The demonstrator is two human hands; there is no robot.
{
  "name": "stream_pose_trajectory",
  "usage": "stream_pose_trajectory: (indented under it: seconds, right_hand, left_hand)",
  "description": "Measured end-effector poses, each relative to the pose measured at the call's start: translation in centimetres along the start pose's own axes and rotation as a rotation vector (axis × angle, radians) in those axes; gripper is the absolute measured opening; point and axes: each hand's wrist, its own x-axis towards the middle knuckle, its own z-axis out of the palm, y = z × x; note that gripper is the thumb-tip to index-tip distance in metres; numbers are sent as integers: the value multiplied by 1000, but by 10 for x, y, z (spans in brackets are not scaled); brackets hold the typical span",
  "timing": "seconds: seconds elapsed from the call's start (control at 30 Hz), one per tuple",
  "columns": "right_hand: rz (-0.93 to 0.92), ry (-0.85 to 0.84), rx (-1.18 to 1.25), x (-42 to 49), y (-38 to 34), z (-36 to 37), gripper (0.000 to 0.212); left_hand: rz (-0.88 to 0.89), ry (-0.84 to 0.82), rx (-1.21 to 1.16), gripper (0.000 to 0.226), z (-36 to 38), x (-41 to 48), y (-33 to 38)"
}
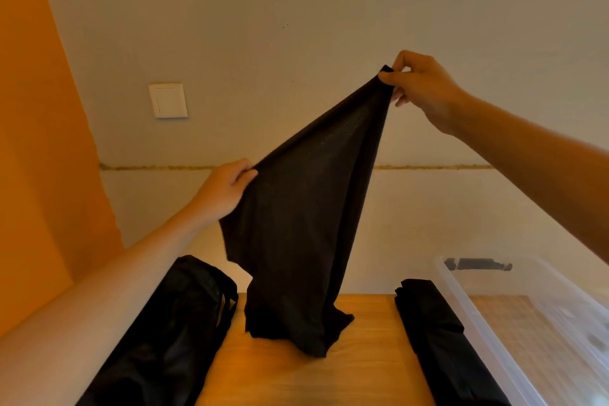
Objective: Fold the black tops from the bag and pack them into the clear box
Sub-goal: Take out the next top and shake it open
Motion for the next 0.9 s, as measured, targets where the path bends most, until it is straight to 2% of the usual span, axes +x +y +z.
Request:
stream_pose_trajectory:
  seconds: [0.1,0.3,0.47,0.67,0.83,0.9]
  right_hand:
    - [5,-11,54,0,11,-8,18]
    - [-78,96,51,3,30,-27,18]
    - [-51,180,119,13,42,-37,18]
    - [68,253,192,30,70,-41,14]
    - [91,330,129,45,94,-32,9]
    - [115,384,131,54,101,-31,8]
  left_hand:
    - [96,187,66,26,-17,13,1]
    - [456,81,525,35,-74,36,20]
    - [373,55,647,25,-101,60,23]
    - [152,343,380,14,-87,82,17]
    - [104,489,81,20,-65,109,21]
    - [108,528,59,22,-64,124,19]
